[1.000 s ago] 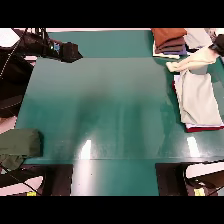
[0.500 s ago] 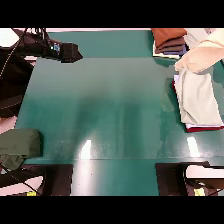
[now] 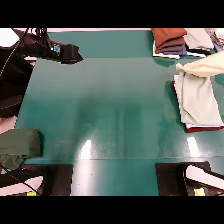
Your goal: Fold the shirts.
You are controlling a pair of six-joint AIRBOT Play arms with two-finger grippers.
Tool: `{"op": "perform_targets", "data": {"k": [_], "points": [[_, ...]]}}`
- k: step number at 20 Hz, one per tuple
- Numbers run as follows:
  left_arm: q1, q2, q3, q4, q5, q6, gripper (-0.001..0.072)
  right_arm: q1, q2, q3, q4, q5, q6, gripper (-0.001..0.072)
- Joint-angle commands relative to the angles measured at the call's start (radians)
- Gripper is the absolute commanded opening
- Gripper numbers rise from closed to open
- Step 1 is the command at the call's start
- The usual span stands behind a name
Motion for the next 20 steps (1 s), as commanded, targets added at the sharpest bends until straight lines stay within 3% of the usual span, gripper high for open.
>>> {"op": "perform_targets", "data": {"k": [1,7,9,11,14,20], "points": [[0.000,0.001,0.000,0.001,-0.011,0.004,0.0027,0.000,0.144,-0.217,-0.071,0.043,0.009,0.0019],[0.000,0.001,0.000,0.004,-0.047,0.030,0.0027,0.000,0.343,-0.547,-0.087,-0.003,0.045,0.0029],[0.000,0.001,0.000,0.004,-0.055,0.030,0.0028,0.000,0.381,-0.612,-0.129,-0.002,0.074,0.0278],[0.000,0.001,0.000,0.004,-0.058,0.030,0.0027,0.000,0.408,-0.651,-0.165,0.011,0.073,0.0444],[0.000,0.001,0.000,0.003,-0.056,0.029,0.0027,0.001,0.416,-0.611,-0.108,0.013,0.076,0.0459],[0.000,0.001,0.000,0.003,-0.038,0.029,0.0027,0.003,0.416,-0.575,0.356,-0.046,0.031,0.0453]]}}
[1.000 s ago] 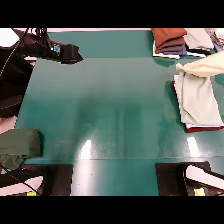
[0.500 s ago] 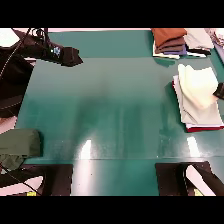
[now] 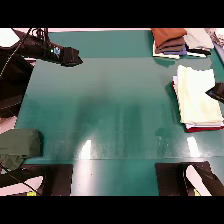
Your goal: Fold the shirts.
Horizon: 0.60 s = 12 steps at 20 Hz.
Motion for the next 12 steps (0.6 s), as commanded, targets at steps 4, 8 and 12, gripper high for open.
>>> {"op": "perform_targets", "data": {"k": [4,8,12], "points": [[0.000,0.001,0.000,0.000,0.003,-0.001,0.0027,0.002,0.003,0.006,0.246,0.001,-0.064,0.0447],[0.000,0.001,0.000,0.000,0.003,-0.001,0.0028,0.002,0.003,0.006,0.247,0.005,-0.092,0.0212],[0.000,0.001,0.000,0.000,0.003,-0.001,0.0028,0.002,0.003,0.006,0.246,0.007,-0.113,0.0018]]}}
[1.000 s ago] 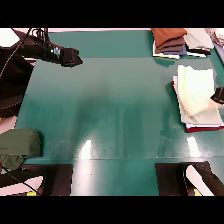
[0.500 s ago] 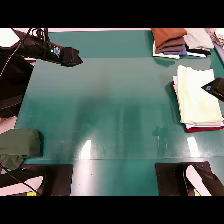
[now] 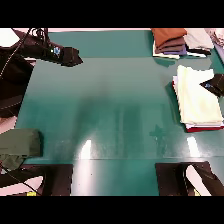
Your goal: Fold the shirts.
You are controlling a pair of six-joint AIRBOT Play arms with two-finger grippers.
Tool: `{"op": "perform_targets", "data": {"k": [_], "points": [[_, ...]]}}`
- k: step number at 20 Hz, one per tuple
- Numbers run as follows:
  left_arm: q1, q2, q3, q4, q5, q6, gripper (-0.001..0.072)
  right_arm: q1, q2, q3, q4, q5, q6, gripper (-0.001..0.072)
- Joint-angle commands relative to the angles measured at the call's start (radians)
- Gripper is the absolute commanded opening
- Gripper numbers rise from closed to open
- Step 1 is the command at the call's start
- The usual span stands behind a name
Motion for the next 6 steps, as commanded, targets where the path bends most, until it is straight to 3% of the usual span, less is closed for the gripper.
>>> {"op": "perform_targets", "data": {"k": [1,6], "points": [[0.000,0.001,0.000,0.000,0.000,0.000,0.0028,0.001,0.001,0.001,0.009,0.002,-0.019,0.0018],[0.000,0.001,0.000,0.000,0.000,0.000,0.0028,0.001,0.001,0.001,0.009,-0.004,-0.019,0.0018]]}}
